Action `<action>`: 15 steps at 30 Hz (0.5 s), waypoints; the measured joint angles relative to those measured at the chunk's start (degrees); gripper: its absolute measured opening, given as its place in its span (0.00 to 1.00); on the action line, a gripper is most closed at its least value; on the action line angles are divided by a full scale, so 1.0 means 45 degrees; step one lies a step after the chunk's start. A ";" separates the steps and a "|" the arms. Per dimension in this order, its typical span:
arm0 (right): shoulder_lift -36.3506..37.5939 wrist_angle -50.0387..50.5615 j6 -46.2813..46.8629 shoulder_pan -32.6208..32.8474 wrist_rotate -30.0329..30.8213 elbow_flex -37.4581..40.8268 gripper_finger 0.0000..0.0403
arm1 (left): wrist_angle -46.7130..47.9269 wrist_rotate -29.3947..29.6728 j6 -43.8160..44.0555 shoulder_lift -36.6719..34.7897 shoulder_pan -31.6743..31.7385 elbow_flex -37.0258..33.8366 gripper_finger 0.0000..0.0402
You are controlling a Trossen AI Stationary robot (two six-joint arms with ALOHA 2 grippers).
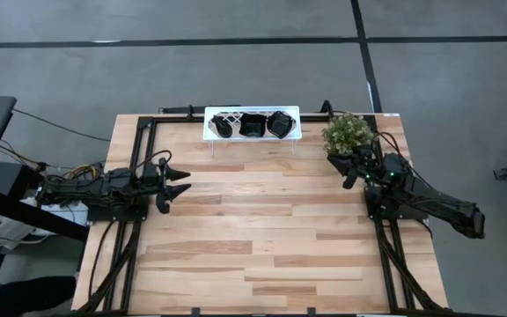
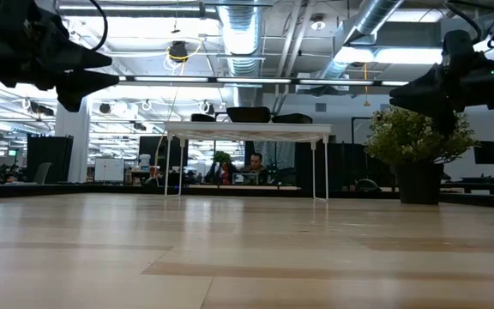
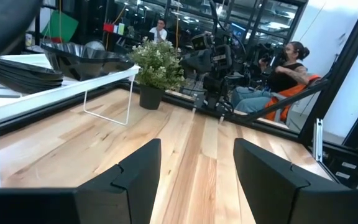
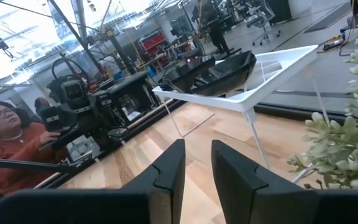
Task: Pick & Place Mini shaped plates
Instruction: Return to Home Position
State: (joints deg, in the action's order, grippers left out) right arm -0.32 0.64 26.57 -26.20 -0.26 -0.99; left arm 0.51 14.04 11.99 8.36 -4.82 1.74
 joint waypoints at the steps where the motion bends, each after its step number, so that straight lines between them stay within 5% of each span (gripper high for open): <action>1: 0.0000 0.0000 -0.0024 -0.0005 0.0020 0.0000 0.18 | -0.0033 0.0000 -0.0004 0.0000 0.0000 -0.0001 0.51; 15: 0.0000 0.0024 -0.0020 -0.0001 0.0021 0.0000 0.18 | 0.0010 -0.0271 -0.1566 0.0000 -0.0001 0.0421 0.51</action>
State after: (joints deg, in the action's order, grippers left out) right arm -0.32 0.75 26.48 -26.20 -0.16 -0.99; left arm 0.55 12.82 4.95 8.36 -4.82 3.64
